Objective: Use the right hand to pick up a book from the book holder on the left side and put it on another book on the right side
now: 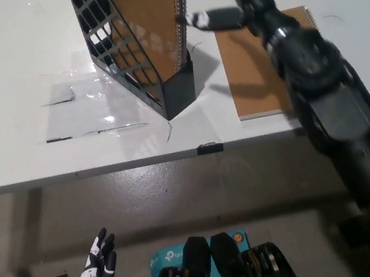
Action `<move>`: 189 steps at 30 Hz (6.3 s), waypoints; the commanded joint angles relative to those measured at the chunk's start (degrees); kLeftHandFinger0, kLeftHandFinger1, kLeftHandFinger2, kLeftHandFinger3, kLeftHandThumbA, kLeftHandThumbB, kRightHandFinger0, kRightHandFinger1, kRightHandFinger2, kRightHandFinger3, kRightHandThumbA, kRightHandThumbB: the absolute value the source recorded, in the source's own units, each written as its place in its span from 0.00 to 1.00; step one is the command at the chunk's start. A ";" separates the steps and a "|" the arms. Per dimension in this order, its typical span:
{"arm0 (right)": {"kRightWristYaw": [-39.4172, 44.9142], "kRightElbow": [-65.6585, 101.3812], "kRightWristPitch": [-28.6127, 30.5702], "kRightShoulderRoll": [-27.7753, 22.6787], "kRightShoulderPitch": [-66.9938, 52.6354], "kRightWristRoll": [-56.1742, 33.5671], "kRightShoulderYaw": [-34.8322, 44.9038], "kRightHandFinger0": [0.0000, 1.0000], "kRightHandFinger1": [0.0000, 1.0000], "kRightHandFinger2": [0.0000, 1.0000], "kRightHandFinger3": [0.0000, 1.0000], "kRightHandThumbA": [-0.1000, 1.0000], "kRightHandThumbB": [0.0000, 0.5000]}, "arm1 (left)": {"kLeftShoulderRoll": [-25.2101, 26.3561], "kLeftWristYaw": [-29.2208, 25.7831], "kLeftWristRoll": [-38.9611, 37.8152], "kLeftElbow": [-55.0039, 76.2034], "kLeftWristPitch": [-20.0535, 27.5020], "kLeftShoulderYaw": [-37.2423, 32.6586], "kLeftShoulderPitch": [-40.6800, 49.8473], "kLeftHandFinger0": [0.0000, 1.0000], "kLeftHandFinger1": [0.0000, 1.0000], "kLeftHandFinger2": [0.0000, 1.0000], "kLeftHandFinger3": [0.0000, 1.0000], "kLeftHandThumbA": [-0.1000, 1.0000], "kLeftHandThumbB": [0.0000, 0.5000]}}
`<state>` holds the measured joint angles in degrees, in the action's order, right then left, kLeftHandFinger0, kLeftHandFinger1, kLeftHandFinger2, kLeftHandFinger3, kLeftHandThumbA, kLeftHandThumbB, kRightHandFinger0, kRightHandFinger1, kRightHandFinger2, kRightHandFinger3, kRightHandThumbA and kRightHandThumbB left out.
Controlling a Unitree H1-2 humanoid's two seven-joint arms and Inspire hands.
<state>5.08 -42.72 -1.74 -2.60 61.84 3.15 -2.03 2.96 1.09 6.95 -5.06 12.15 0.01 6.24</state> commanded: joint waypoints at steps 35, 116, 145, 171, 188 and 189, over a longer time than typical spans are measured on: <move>-4.54 -16.87 -2.72 5.66 13.30 -2.80 4.37 0.72 0.83 0.98 1.00 0.89 0.58 | 0.41 -0.59 2.85 2.27 0.36 -0.98 -0.29 1.00 1.00 1.00 1.00 0.93 0.31; -8.39 0.96 -25.19 -13.75 43.61 -32.69 26.61 0.00 0.06 0.64 1.00 0.00 0.06 | 1.68 -0.15 3.26 -0.89 3.08 -1.24 -1.53 1.00 1.00 1.00 1.00 0.89 0.17; -4.10 -13.11 -25.19 -20.82 26.95 -48.75 15.80 0.00 0.20 0.71 1.00 0.00 0.14 | 0.77 -0.75 2.11 -2.82 4.33 -0.71 0.34 0.97 1.00 0.99 1.00 0.85 0.08; 0.16 -26.71 -19.71 -19.94 17.46 -30.57 13.78 0.00 0.10 0.78 1.00 0.00 0.17 | 0.93 -0.81 1.74 -1.93 3.20 -0.56 0.16 0.98 1.00 0.98 1.00 0.86 0.12; -0.09 -30.38 -16.67 -20.48 16.53 -23.53 11.97 0.00 0.29 0.89 0.87 0.00 0.22 | 0.33 -0.76 0.34 -2.53 3.61 -0.18 0.30 0.95 1.00 0.98 1.00 0.85 0.12; -0.30 -30.91 -15.93 -20.31 16.40 -23.19 12.01 0.00 0.29 0.88 0.91 0.00 0.24 | 0.38 -0.83 0.55 -2.66 3.89 -0.24 0.29 0.95 1.00 0.98 1.00 0.85 0.11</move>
<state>2.97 -73.61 -23.15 -21.10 74.83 -22.28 10.23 3.63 1.12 8.22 -8.20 14.15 -0.21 6.19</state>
